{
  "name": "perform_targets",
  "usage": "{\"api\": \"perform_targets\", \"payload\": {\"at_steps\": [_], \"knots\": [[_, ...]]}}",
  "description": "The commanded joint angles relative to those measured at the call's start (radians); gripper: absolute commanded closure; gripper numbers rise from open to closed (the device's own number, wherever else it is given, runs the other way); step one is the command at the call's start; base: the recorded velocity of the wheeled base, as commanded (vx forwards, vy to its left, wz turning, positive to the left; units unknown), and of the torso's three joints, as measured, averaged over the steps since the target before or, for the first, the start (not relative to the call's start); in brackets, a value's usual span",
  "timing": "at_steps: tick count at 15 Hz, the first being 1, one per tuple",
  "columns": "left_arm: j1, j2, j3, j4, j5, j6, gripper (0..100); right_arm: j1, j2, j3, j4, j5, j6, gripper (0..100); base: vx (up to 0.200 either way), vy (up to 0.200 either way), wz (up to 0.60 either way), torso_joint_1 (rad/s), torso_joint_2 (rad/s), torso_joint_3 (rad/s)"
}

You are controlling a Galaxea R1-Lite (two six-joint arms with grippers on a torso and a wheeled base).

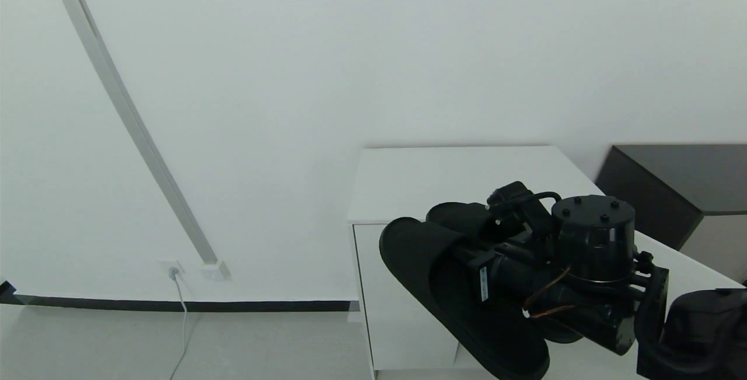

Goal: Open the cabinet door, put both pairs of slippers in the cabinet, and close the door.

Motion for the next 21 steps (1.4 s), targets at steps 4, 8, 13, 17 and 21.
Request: {"api": "perform_targets", "payload": {"at_steps": [4, 8, 13, 17, 21], "knots": [[0.001, 0.001, 0.0, 0.0, 0.0, -0.001, 100, 0.006, 0.011, 0.0, -0.001, -0.003, 0.0, 100, 0.0, 0.0, 0.0, 0.0, 0.0, 0.0], [-0.001, 0.001, 0.0, 0.0, 0.0, 0.001, 100, 0.017, 0.008, 0.0, -0.001, -0.003, 0.0, 100, 0.0, 0.0, 0.0, 0.0, 0.0, 0.0], [0.001, 0.001, 0.0, 0.0, 0.0, 0.001, 100, 0.019, 0.011, 0.006, -0.001, -0.003, 0.0, 100, 0.0, -0.12, 0.0, 0.001, 0.0, 0.001], [-0.001, 0.001, 0.0, 0.001, -0.002, -0.001, 100, 0.025, 0.011, 0.008, -0.001, -0.003, 0.0, 100, 0.0, -0.2, 0.0, 0.005, 0.0, 0.004], [-0.001, 0.001, 0.0, 0.001, -0.002, -0.001, 100, 0.031, 0.005, 0.009, -0.001, -0.005, 0.002, 100, 0.0, -0.2, 0.0, 0.006, 0.0, 0.002]]}}
